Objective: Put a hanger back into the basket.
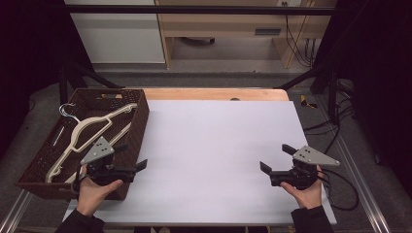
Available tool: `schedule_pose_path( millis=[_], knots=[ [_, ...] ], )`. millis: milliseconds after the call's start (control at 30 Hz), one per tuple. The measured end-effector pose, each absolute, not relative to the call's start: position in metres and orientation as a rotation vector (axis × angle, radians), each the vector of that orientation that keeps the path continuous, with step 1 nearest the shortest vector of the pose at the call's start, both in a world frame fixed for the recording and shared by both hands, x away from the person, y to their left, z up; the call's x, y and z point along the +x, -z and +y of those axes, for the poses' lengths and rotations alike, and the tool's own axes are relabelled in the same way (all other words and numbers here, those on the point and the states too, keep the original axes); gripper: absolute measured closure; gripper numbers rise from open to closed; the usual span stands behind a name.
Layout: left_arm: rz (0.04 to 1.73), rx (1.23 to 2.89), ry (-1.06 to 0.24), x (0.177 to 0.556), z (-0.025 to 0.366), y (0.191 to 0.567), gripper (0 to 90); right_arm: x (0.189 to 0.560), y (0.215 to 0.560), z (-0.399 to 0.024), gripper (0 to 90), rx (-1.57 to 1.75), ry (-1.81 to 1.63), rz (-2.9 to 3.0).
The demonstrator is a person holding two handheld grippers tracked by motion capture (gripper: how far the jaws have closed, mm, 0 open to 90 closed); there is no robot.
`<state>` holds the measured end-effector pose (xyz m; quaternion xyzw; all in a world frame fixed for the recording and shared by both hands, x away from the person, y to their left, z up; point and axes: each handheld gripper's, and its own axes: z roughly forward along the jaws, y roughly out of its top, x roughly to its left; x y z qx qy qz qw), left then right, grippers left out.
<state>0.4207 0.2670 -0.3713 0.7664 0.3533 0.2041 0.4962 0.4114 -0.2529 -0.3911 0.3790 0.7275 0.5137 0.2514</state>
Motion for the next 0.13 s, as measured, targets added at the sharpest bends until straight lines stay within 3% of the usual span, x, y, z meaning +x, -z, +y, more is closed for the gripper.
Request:
schedule_pose_path(
  millis=[133],
  knots=[
    [0.837, 1.871, -0.490, 0.4190, 0.2597, 0.3743, 9.3, 0.4108, 0.3907, -0.2524, 1.7, 1.045, -1.414, 1.973]
  ],
)
